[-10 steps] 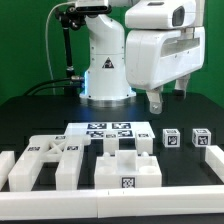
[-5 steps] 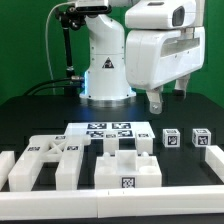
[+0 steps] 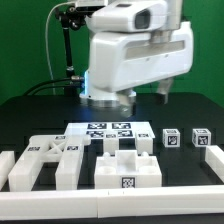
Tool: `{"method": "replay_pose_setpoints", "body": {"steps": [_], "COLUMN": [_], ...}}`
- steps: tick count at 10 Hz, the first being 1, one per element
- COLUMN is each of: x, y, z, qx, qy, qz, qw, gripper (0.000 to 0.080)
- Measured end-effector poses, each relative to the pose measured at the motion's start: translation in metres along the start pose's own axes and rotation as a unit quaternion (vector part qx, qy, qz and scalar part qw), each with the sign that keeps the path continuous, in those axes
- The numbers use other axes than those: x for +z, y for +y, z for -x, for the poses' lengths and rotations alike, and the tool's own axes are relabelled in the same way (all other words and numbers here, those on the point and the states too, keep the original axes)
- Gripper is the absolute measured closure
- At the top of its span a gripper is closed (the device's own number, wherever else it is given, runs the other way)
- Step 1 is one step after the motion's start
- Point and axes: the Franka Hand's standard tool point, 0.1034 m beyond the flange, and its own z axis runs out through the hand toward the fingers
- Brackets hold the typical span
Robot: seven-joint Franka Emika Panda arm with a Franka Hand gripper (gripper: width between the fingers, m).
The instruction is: Assemble chair
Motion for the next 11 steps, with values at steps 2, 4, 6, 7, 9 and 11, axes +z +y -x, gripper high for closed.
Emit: {"method": "replay_pose_setpoints", "body": {"steps": [2,4,6,7,9,11], "x": [-0.003,-0.002,0.01,0.019,0.027,0.027], "y": [-0.001,-0.001,0.012,0.017,0.035,0.037], "z": [0.0,0.001,0.008,0.01,0.013,0.013], "qx": [-0.004,-0.004,0.064,0.119,0.143,0.149], "qy": [0.006,0.005,0.006,0.0,0.006,0.006], "qz": [-0.022,-0.022,-0.016,-0.02,-0.054,-0.05], "qw": [1.0,1.0,0.998,0.993,0.988,0.988], "gripper": [0.0149,0.0149,0.0149,0.0149,0.0149,0.0149]}}
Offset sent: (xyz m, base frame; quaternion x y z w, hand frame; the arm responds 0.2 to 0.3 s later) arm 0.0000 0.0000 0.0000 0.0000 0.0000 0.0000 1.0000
